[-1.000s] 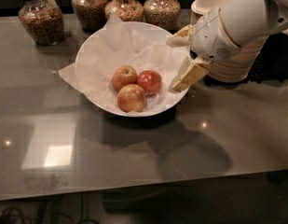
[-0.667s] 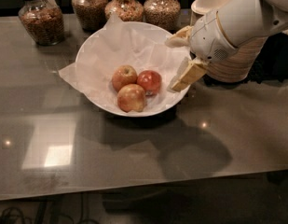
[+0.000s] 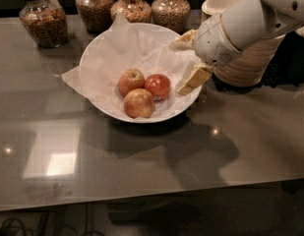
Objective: Pick apple from white bowl
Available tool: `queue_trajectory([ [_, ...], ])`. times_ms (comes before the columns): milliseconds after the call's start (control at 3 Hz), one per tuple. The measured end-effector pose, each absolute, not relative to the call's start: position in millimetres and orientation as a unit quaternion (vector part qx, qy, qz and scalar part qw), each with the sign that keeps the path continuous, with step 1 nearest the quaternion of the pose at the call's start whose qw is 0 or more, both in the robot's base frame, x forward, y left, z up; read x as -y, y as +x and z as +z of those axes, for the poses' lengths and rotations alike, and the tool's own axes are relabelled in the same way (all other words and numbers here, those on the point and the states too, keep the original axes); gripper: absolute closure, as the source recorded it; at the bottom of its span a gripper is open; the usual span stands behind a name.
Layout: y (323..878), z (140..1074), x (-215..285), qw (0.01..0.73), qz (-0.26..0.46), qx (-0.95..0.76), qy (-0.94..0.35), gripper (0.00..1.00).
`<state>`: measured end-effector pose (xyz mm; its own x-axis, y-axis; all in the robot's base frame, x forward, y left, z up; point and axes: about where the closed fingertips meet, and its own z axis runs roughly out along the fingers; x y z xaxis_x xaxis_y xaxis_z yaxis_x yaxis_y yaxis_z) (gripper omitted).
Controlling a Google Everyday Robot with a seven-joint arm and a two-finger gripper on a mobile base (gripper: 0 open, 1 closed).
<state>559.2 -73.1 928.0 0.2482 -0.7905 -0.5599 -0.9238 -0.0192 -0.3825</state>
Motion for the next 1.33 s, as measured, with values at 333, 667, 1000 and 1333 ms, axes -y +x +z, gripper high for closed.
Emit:
queue_trajectory([
  [333, 568, 918, 65, 0.344, 0.103, -0.599, -0.716, 0.27],
  [667, 573, 904, 57, 0.331, 0.112, -0.595, -0.724, 0.28],
  [1000, 577, 890, 52, 0.319, 0.121, -0.594, -0.728, 0.3],
  [1333, 579, 879, 49, 0.311, 0.133, -0.594, -0.73, 0.29],
])
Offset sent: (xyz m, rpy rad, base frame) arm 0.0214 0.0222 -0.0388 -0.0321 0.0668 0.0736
